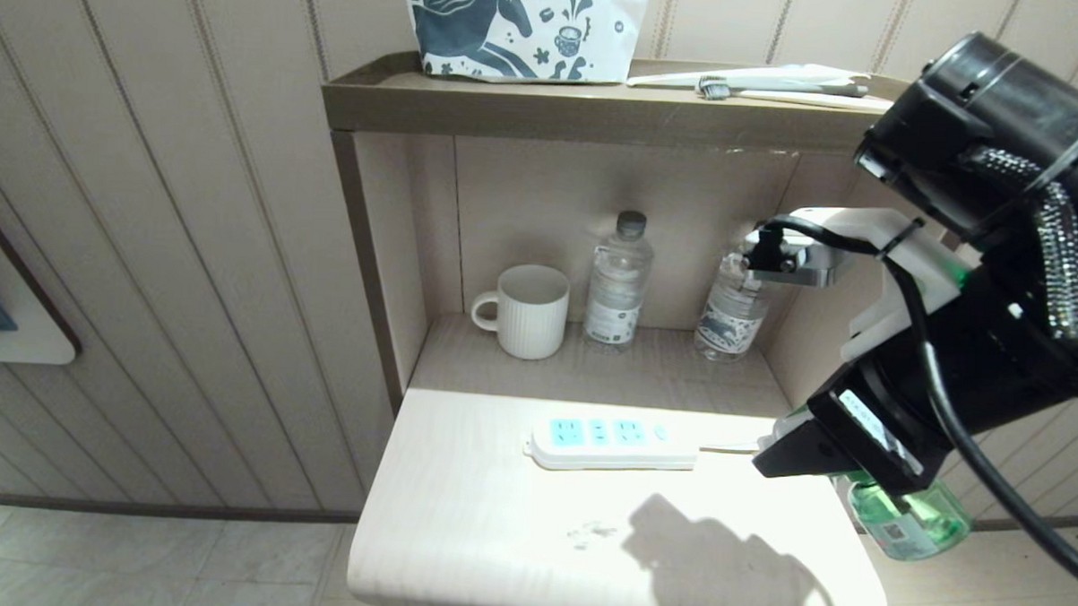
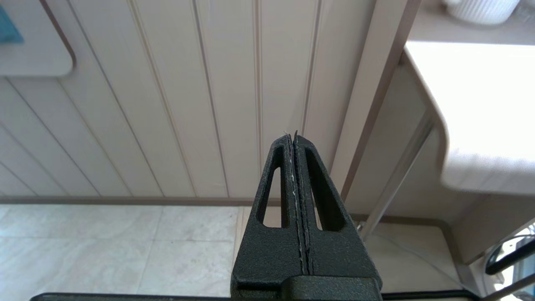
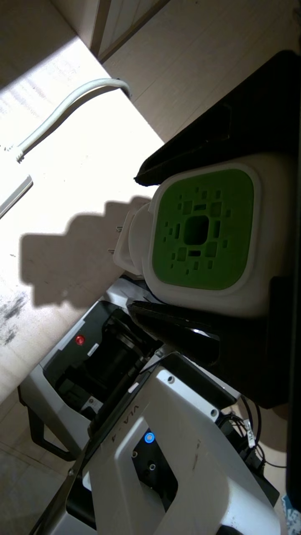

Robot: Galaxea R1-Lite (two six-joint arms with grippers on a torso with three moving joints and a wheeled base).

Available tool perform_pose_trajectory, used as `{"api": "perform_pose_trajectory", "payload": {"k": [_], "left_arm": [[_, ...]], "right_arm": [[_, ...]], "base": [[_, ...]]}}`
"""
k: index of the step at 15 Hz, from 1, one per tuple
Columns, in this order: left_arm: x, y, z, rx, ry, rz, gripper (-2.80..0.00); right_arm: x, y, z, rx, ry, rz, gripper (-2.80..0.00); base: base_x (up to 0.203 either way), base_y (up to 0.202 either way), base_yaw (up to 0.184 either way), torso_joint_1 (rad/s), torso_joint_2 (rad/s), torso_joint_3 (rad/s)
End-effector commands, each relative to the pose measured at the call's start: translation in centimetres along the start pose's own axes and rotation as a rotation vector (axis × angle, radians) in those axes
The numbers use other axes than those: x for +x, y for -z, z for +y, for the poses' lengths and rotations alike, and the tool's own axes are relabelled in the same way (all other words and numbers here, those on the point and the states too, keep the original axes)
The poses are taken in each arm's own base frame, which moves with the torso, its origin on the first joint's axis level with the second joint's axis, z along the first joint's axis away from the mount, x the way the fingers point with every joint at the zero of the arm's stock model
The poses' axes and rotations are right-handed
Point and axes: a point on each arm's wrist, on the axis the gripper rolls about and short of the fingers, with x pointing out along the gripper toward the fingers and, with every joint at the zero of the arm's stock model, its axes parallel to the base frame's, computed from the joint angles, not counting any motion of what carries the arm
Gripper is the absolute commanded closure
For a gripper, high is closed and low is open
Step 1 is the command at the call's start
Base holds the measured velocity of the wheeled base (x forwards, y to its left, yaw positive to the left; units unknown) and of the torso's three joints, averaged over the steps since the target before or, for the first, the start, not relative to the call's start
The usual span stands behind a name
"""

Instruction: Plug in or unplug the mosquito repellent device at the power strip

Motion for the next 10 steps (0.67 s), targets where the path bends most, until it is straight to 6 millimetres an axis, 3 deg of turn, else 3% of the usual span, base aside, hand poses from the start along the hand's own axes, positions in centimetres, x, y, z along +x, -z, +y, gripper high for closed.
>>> {"api": "perform_pose_trajectory", "payload": {"k": [1, 10], "left_arm": [[0.0, 0.0, 0.0, 0.0, 0.0, 0.002, 0.0], [0.0, 0.0, 0.0, 0.0, 0.0, 0.001, 0.0]], "right_arm": [[0.2, 0.1, 0.0, -0.001, 0.0, 0.013, 0.0], [2.7, -0.9, -0.5, 0.022, 0.008, 0.083, 0.0]], "base": [[0.0, 0.0, 0.0, 0.224, -0.51, -0.281], [0.0, 0.0, 0.0, 0.249, -0.54, -0.297]]}}
